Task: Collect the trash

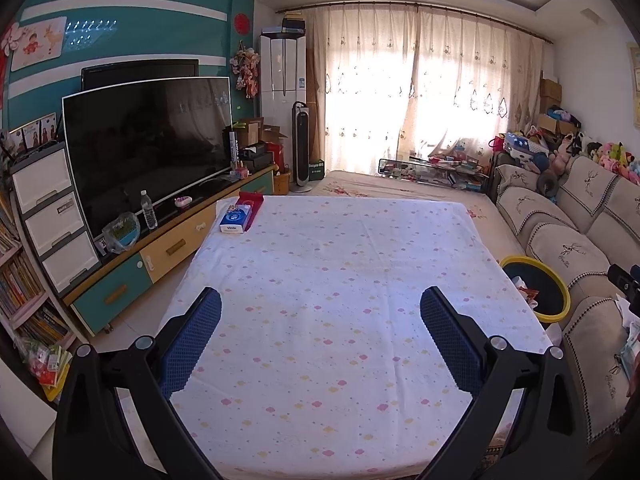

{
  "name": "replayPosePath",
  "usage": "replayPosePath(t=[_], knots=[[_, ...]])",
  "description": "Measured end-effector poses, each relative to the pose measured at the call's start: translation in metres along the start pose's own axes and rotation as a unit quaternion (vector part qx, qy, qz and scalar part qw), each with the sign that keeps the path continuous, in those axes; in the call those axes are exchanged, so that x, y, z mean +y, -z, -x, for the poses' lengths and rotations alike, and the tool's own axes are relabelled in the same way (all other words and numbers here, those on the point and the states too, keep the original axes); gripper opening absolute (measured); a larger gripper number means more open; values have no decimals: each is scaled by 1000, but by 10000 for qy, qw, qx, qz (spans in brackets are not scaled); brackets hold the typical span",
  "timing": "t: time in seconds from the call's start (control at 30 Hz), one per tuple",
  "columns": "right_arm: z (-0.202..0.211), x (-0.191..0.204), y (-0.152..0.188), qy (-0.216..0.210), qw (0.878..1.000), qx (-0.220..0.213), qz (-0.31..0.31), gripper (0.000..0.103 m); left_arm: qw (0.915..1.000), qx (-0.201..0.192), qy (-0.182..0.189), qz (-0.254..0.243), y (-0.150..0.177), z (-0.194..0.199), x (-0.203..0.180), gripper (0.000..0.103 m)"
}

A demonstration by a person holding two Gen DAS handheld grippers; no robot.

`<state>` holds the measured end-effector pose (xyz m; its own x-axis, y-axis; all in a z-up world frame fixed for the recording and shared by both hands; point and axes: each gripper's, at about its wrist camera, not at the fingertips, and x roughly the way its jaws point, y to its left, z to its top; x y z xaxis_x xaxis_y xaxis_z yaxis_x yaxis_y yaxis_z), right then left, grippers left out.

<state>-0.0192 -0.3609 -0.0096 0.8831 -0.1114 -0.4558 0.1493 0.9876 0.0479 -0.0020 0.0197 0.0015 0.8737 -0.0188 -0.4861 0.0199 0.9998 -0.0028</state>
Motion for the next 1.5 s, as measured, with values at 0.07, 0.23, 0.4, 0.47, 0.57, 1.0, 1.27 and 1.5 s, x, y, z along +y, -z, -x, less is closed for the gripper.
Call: replayPosePath(t=[0.07,0.23,0.4,0.47,0.57,1.0,1.27,1.5], knots=[[-1,0,1,-5,10000,10,-2,96,10000,10,4,4,1,-1,0,98],[-1,-1,2,-18,10000,14,-14,96,10000,11,11,-2,1,-1,-1,98],[-3,-2,4,-20,10000,40,-19,96,10000,50,23,6,3,-4,-2,98],[-3,-2,4,-18,10000,42,-19,96,10000,71,29,23,4,-5,-2,98],[-3,-2,4,-23,10000,42,-21,96,9999,88,43,35,5,-6,-2,98],[-6,-1,7,-19,10000,74,-11,96,9999,105,45,24,5,-9,-2,98],[-8,0,9,-26,10000,94,-16,96,9999,114,38,19,5,-10,-2,98],[-9,-1,9,-28,9999,105,-19,96,9999,139,40,17,7,-12,-3,98]])
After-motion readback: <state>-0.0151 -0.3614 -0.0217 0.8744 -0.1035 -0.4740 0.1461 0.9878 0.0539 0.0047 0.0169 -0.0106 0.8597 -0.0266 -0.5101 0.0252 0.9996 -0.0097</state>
